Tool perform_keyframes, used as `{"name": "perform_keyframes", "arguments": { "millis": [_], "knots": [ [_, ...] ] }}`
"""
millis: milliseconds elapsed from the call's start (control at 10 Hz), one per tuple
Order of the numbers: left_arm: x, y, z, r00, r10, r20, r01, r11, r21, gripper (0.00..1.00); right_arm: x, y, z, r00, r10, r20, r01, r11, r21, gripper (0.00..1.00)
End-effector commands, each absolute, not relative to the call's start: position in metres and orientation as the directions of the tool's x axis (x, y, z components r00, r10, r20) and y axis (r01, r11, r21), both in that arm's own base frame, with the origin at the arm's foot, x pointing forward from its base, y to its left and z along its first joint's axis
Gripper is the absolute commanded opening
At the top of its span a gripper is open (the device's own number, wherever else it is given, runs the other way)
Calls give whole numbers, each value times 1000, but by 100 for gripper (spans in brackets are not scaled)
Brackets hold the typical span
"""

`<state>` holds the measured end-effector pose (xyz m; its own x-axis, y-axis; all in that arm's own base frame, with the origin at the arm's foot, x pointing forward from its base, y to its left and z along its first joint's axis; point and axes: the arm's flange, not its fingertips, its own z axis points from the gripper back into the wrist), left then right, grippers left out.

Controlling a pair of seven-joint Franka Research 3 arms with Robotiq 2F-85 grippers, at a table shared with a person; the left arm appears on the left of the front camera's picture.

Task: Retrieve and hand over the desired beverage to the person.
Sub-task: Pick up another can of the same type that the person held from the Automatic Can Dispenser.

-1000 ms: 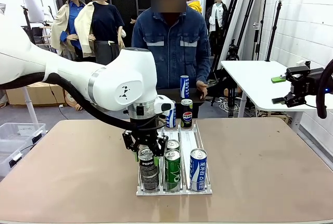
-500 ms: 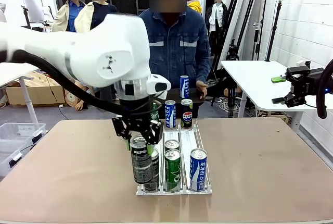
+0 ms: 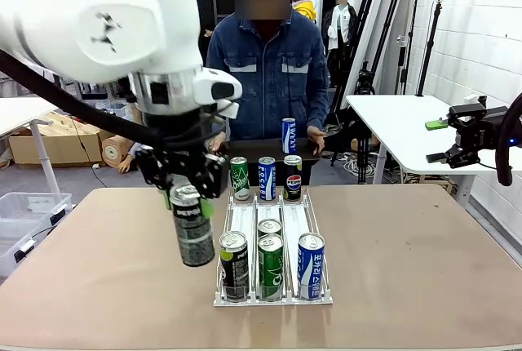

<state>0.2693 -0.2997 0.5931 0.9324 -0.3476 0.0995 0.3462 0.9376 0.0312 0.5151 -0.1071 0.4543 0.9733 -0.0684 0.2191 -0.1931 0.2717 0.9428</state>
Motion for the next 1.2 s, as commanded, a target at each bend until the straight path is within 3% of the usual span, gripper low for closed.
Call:
{"name": "perform_keyframes", "arguments": {
  "millis": [0,300,500,800,1100],
  "knots": [
    [274,-266,625,945,-316,88,317,949,7,0,514,-106,454,974,-74,215,-187,275,943,100],
    [282,-200,651,966,-233,113,239,970,-43,0,514,-106,454,974,-74,215,-187,275,943,100],
    [302,-171,647,960,-207,188,224,972,-73,0,514,-106,454,974,-74,215,-187,275,943,100],
    [324,-159,646,951,-142,274,154,988,-23,0,514,-106,454,974,-74,215,-187,275,943,100],
    [330,-169,646,955,-149,256,158,987,-15,0,514,-106,454,974,-74,215,-187,275,943,100]
  ]
}}
